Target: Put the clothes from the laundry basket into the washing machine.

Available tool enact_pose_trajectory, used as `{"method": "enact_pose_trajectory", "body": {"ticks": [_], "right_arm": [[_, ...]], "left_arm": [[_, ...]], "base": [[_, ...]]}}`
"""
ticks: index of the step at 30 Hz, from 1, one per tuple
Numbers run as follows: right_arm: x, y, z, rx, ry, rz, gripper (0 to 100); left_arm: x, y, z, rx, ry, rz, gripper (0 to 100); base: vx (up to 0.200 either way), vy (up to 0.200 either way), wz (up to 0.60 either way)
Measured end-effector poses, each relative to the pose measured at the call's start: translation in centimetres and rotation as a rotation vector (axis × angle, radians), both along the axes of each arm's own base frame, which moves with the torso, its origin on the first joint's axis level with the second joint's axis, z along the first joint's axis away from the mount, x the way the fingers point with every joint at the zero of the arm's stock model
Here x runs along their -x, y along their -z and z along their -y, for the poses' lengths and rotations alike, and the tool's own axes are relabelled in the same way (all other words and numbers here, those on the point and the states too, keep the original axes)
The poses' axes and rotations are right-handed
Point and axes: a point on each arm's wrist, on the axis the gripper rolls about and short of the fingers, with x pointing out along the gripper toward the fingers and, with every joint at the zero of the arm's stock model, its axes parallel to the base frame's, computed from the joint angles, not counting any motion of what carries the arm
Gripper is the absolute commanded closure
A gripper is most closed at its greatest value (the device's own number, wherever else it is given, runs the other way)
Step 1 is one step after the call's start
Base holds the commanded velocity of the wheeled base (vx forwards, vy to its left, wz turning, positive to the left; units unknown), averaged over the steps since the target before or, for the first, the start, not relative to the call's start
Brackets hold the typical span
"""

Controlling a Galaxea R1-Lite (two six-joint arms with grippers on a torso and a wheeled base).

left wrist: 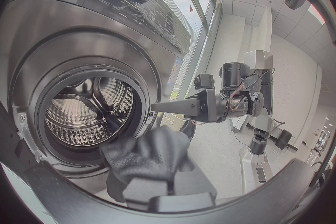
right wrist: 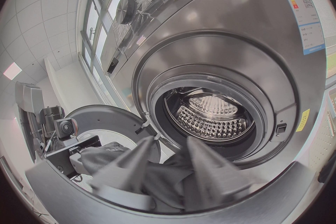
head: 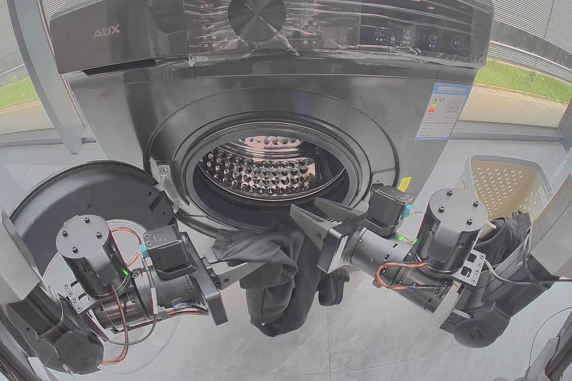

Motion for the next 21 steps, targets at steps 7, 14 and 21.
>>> {"method": "enact_pose_trajectory", "body": {"ticks": [7, 14, 21], "right_arm": [[0.1, 1.4, 1.1, 0.079, 0.021, -0.027, 0], [0.0, 2.6, 1.9, 0.137, 0.037, -0.046, 0], [-0.3, 4.5, 2.4, 0.213, 0.006, -0.063, 0]], "left_arm": [[-1.2, -1.0, 0.0, 0.047, -0.083, 0.018, 100], [-2.3, -1.8, 0.5, 0.082, -0.167, 0.049, 100], [-3.3, -1.9, 1.1, 0.093, -0.225, 0.060, 100]], "base": [[0.000, 0.000, 0.00], [0.000, 0.000, 0.00], [0.000, 0.000, 0.00]]}}
